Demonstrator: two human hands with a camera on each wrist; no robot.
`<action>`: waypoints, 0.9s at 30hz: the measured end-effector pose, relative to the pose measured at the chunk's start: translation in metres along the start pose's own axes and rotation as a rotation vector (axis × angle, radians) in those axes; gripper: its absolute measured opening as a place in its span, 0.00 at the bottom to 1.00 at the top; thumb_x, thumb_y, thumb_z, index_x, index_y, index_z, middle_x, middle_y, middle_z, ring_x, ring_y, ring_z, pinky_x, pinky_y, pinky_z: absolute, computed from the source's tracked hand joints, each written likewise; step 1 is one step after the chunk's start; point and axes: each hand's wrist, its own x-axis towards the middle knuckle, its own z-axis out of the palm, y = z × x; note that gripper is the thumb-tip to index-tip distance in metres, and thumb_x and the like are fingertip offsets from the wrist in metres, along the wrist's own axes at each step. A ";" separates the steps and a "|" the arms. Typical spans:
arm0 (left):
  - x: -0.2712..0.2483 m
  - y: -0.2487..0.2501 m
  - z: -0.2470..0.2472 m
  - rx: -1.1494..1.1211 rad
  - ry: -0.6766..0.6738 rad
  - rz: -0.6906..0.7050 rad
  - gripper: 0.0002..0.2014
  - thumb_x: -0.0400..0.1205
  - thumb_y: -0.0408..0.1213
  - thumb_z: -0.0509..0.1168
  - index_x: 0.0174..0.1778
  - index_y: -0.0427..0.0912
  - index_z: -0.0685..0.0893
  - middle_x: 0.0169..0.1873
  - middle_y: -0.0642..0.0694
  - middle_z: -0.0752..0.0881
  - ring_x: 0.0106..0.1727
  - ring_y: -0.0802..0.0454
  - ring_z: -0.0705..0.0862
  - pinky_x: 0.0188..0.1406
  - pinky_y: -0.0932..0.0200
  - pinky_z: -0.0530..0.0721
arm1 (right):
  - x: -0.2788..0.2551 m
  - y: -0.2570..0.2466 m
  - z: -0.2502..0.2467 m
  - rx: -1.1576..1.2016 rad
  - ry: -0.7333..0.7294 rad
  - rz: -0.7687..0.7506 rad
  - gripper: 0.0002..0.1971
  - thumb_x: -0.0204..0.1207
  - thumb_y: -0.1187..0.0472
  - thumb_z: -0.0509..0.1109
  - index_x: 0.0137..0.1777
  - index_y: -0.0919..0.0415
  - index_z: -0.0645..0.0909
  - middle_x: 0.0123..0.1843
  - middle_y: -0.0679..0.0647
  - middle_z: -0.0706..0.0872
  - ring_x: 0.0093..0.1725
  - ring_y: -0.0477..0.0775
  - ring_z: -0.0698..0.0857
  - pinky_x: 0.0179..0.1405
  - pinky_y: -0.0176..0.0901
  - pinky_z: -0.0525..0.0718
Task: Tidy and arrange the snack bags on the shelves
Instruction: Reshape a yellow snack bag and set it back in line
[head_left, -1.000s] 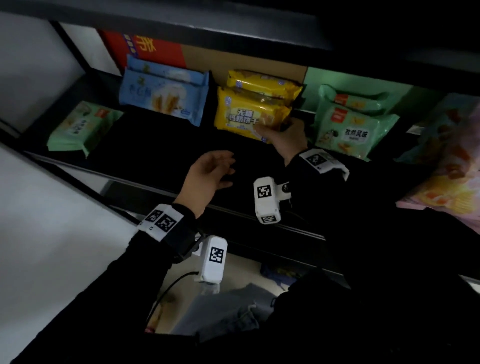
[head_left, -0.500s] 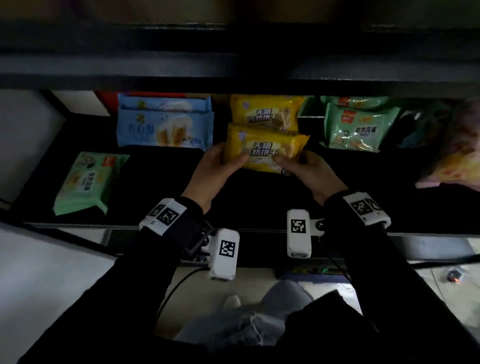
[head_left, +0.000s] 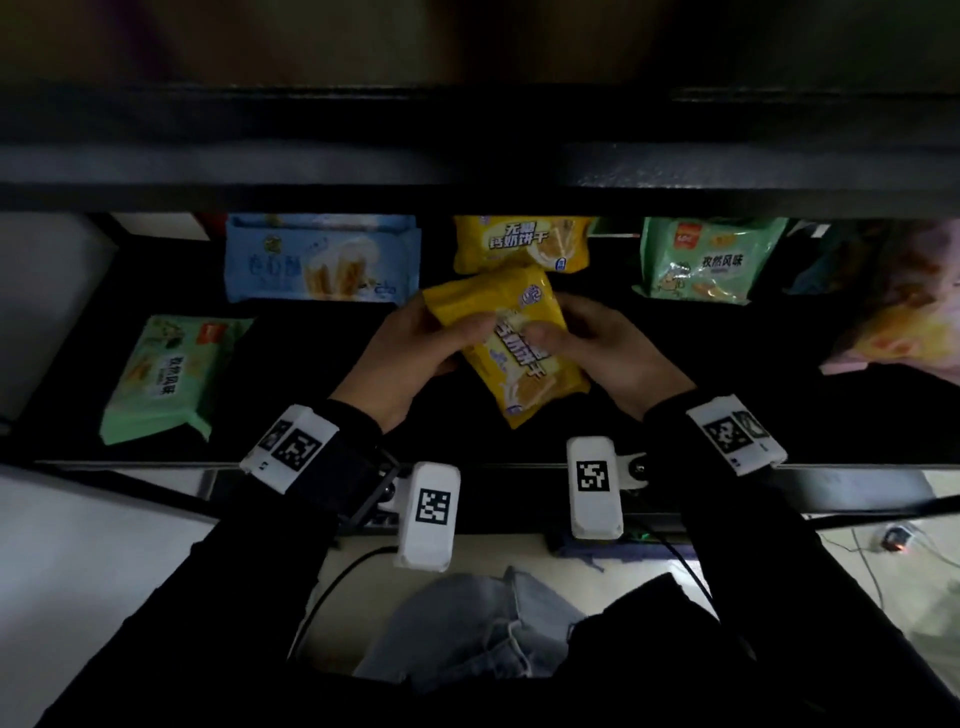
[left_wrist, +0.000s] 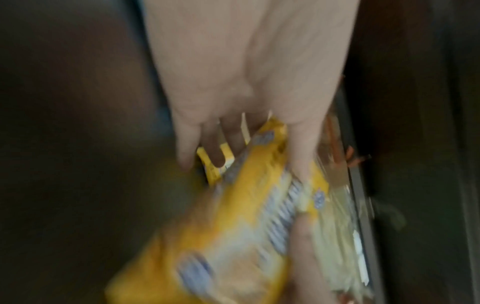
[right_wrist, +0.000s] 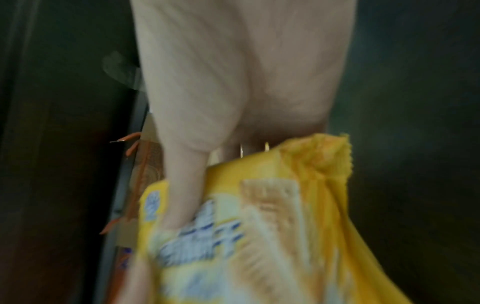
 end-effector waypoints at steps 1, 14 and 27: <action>0.000 0.001 0.005 -0.052 0.002 0.001 0.26 0.69 0.48 0.73 0.63 0.46 0.82 0.56 0.48 0.90 0.58 0.51 0.88 0.52 0.55 0.88 | 0.000 0.002 0.004 0.038 0.025 -0.011 0.33 0.60 0.47 0.79 0.67 0.54 0.80 0.60 0.57 0.89 0.55 0.55 0.90 0.56 0.54 0.88; 0.006 0.016 0.026 -0.265 0.096 -0.100 0.06 0.81 0.33 0.66 0.50 0.44 0.87 0.42 0.44 0.92 0.45 0.49 0.91 0.40 0.55 0.88 | -0.005 -0.024 0.020 0.249 0.013 -0.127 0.16 0.80 0.68 0.67 0.66 0.66 0.75 0.57 0.59 0.87 0.55 0.56 0.88 0.57 0.50 0.87; 0.009 0.013 0.030 -0.269 0.188 -0.003 0.02 0.81 0.37 0.67 0.47 0.44 0.85 0.41 0.45 0.92 0.46 0.47 0.91 0.48 0.47 0.88 | 0.009 -0.036 0.026 0.540 0.159 -0.036 0.10 0.80 0.65 0.67 0.58 0.69 0.83 0.55 0.66 0.88 0.50 0.61 0.89 0.49 0.53 0.89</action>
